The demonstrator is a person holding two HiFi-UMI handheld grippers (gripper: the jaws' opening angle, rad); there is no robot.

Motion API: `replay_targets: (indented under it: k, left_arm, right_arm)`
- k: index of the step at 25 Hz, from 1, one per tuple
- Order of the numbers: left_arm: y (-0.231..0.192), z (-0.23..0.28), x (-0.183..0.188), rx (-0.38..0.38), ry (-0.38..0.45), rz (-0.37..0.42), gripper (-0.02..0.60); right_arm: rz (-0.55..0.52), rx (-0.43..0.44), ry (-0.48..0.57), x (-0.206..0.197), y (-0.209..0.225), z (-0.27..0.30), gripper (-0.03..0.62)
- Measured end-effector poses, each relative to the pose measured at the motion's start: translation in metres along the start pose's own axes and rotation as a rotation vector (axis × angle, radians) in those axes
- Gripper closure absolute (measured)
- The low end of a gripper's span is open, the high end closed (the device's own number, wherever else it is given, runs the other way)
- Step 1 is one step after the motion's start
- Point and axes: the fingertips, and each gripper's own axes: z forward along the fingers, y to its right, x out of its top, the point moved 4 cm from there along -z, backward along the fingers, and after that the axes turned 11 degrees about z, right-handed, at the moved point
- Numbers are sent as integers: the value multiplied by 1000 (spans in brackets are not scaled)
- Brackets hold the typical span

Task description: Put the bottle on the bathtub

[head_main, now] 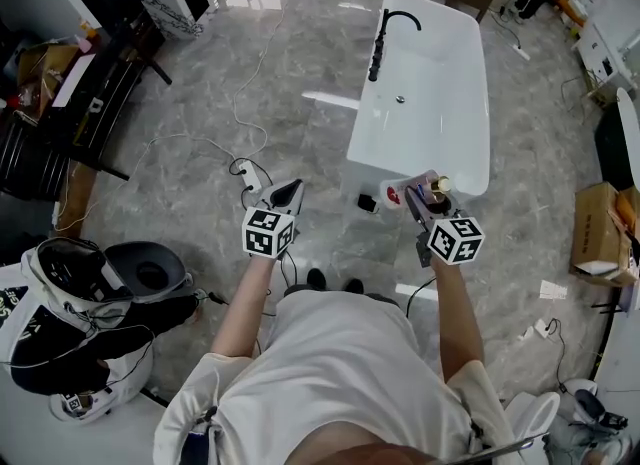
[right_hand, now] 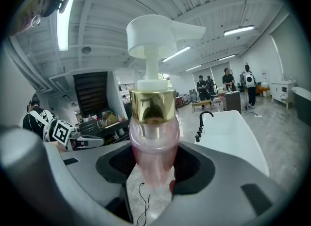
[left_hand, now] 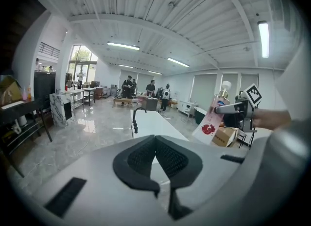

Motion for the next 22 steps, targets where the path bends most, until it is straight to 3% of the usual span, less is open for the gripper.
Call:
replay_targets:
  k: [22]
  left_arm:
    - [-48, -13, -16, -55, 29, 6, 574]
  right_arm:
    - [5, -45, 21, -19, -35, 26, 362]
